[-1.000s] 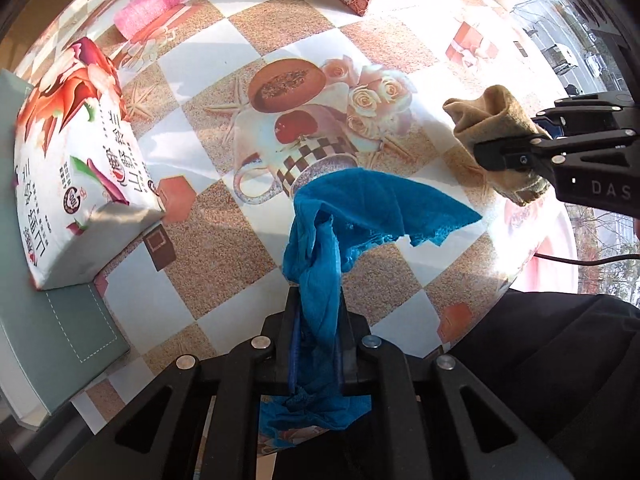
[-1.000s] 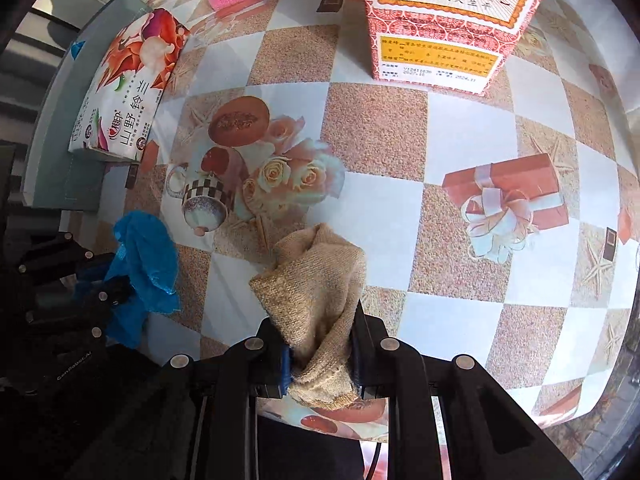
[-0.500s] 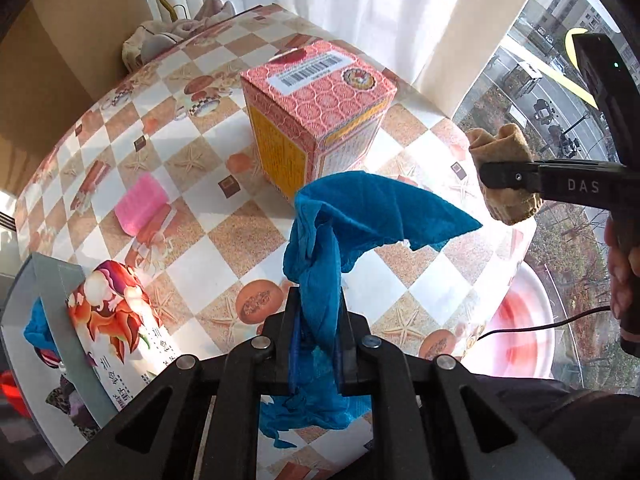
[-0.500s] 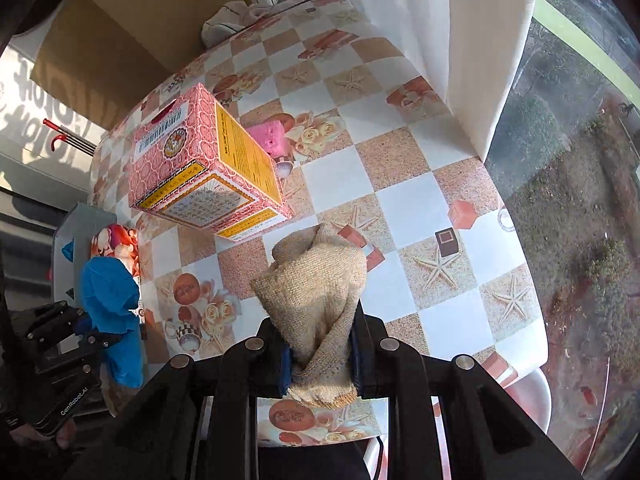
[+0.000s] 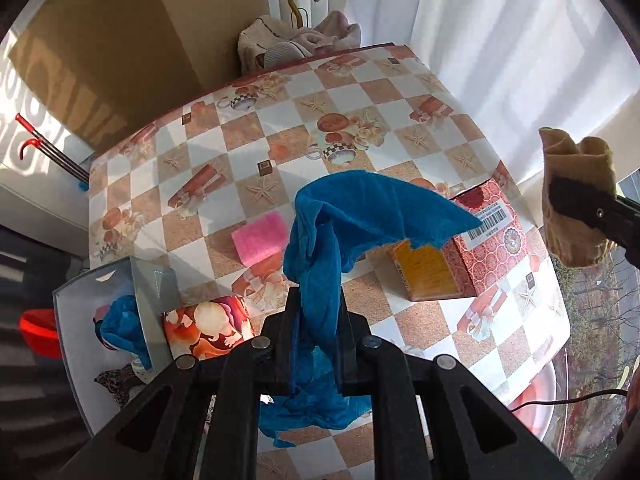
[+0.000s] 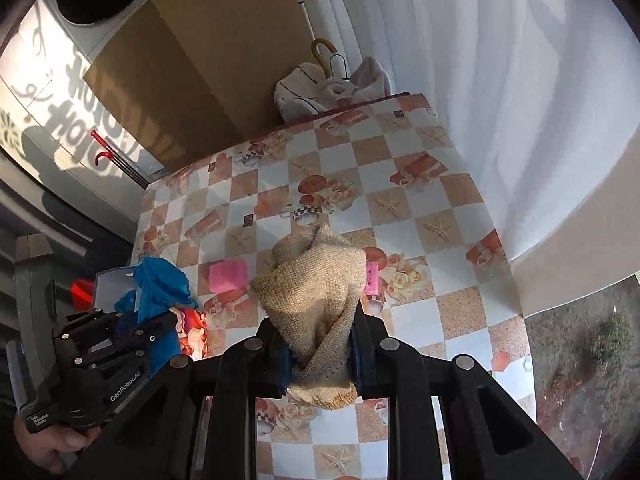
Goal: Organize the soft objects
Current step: 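Carry the blue cloth and beige knit item over the white box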
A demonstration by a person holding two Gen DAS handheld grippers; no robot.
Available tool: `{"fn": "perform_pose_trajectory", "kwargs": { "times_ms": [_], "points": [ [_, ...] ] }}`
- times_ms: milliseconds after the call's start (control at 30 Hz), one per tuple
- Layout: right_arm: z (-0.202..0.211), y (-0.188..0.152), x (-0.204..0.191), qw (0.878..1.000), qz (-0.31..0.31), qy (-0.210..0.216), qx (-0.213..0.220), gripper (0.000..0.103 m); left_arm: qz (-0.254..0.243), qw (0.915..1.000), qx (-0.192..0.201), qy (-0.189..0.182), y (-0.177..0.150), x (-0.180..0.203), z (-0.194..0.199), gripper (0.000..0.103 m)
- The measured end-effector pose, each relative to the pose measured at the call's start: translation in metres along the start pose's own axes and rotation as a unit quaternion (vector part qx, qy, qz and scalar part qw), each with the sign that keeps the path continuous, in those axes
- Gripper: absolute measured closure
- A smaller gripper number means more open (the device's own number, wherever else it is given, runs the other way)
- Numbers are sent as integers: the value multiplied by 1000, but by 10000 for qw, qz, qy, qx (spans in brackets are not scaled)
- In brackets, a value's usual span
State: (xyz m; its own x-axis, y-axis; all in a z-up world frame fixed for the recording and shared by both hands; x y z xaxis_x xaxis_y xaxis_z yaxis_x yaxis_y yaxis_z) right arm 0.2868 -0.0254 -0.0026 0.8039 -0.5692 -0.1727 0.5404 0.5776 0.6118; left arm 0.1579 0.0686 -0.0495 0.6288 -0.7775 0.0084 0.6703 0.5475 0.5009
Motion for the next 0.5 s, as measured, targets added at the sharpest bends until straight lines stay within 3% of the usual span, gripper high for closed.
{"fn": "perform_pose_trajectory", "kwargs": {
  "times_ms": [233, 500],
  "points": [
    [-28, -54, -73, 9949, 322, 556, -777, 79, 660, 9966, -443, 197, -65, -45, -1, 88],
    [-46, -103, -125, 9839, 635, 806, -1466, 79, 1446, 9863, -711, 360, -121, -83, 7, 88]
  ]
}}
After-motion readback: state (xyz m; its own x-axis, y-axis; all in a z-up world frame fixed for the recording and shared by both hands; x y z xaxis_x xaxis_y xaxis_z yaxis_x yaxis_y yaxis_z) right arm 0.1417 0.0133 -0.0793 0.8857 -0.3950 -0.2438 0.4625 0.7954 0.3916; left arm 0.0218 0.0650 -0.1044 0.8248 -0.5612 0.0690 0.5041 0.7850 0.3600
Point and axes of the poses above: each gripper's, at about its wrist camera, not at the fingertips, and z roughly against the way its jaws point, x to its right, y to its top, the point moved 7 cm from there along -z, roughly the way its jaws point, and after that the axes turned 12 degrees about x, right-handed, at the moved point
